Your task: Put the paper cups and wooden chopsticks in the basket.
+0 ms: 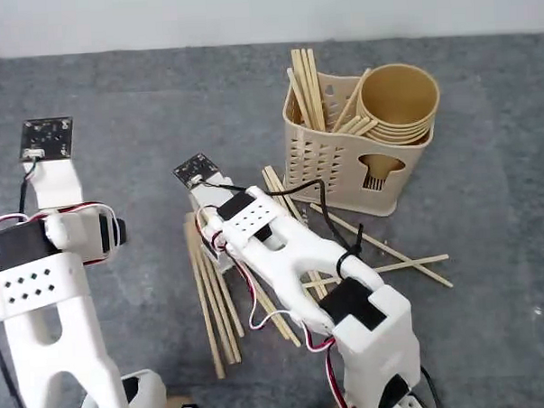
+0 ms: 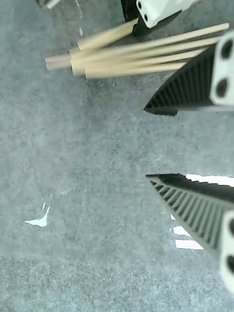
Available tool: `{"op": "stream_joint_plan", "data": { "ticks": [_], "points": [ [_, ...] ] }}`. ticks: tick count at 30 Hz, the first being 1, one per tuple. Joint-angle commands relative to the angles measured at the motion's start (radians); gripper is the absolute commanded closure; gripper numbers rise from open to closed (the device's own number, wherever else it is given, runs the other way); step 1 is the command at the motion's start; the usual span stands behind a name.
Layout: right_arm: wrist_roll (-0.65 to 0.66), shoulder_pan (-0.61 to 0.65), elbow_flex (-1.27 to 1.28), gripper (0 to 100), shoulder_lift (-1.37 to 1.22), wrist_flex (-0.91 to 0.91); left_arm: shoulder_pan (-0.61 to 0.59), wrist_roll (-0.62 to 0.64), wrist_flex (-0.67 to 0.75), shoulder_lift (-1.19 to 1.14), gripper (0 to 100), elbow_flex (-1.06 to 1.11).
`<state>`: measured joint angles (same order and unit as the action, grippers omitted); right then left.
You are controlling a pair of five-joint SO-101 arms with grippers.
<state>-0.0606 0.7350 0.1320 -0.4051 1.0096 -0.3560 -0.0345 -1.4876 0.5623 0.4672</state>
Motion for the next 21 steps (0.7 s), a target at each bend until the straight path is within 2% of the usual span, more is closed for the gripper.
{"op": "stream_joint_plan", "data": {
  "ticks": [1, 7, 21],
  "points": [
    [0.029, 0.005, 0.008, 99.1, -0.004, 0.012, -0.009, -0.005, 0.02, 0.037, 81, -0.005],
    [0.04, 0.005, 0.003, 99.1, 0.067, 0.059, -0.009, -0.006, 0.017, 0.037, 81, -0.005],
    [0.06, -0.056, 0.008, 99.1, 0.567, 0.305, 0.015, -0.008, 0.018, 0.031, 81, -0.005]
  ]
}}
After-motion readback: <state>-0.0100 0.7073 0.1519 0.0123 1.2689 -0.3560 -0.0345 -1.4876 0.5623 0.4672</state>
